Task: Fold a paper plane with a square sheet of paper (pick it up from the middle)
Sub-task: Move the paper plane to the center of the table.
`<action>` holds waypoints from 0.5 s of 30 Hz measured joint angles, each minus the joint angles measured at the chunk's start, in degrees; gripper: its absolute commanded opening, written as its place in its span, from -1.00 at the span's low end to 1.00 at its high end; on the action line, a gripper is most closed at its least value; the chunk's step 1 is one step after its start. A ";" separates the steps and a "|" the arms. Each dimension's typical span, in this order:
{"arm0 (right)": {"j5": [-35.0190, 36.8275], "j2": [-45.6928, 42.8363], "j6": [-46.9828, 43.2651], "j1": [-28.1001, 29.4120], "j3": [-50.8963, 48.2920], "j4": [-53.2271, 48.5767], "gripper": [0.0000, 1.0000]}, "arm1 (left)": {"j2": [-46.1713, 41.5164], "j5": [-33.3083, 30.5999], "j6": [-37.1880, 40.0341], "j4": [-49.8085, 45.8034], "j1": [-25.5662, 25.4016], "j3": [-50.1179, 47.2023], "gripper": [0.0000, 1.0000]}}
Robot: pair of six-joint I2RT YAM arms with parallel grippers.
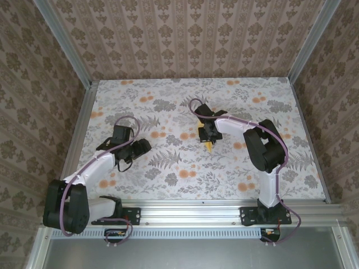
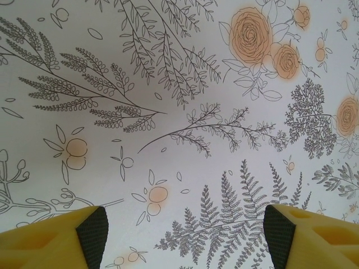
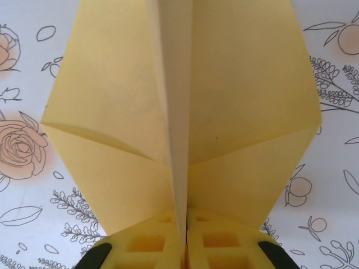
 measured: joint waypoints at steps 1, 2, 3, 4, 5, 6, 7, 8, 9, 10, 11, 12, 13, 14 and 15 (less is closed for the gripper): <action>-0.02 -0.02 0.00 0.02 0.15 -0.15 -0.41 | -0.11 -0.11 0.00 -0.37 0.00 0.11 0.53; 0.00 -0.17 -0.09 0.07 0.24 -0.28 -0.31 | -0.20 -0.35 0.04 -0.72 0.00 0.28 0.53; 0.00 -0.61 0.02 0.13 0.26 -0.48 -0.20 | -0.28 -0.57 0.20 -1.05 0.00 0.52 0.54; 0.02 -1.33 0.09 0.15 0.24 -0.79 -0.10 | -0.44 -0.96 0.28 -1.16 0.00 0.79 0.54; 0.11 -2.34 0.00 0.15 0.20 -1.01 -0.02 | -0.57 -1.31 0.46 -1.60 0.00 1.20 0.54; 0.20 -3.98 0.02 0.15 0.00 -1.14 0.09 | -0.74 -1.66 0.66 -2.19 0.00 1.70 0.54; 0.44 -6.43 0.09 0.15 -0.28 -1.20 0.18 | -1.01 -2.23 0.94 -2.75 0.02 2.27 0.55; 0.81 -8.52 -0.02 0.15 -0.52 -1.20 0.26 | -1.33 -2.73 1.29 -3.39 0.15 2.89 0.57; 1.42 -11.32 0.07 0.15 -0.68 -1.22 0.37 | -1.70 -3.32 1.64 -4.13 0.33 3.65 0.60; 2.16 -14.78 -0.13 0.15 -1.09 -0.83 0.50 | -2.03 -4.20 2.01 -4.85 0.48 4.50 0.63; 3.02 -17.57 -0.35 0.15 -1.62 -0.48 0.63 | -2.40 -5.11 2.51 -5.44 0.70 5.51 0.68; 4.15 -21.35 -0.42 0.13 -2.47 0.13 0.78 | -2.84 -6.32 3.13 -5.92 0.87 6.47 0.73; 5.38 -24.83 -0.79 0.04 -3.54 1.07 0.95 | -3.43 -7.67 3.82 -6.29 1.05 7.45 0.81; 6.78 -28.06 -1.22 -0.07 -4.94 2.25 0.99 | -4.07 -9.20 4.57 -6.40 1.20 8.20 0.90; 8.44 -31.45 -1.75 -0.22 -6.64 3.58 1.00 | -4.92 -11.04 5.38 -6.36 1.38 8.85 0.99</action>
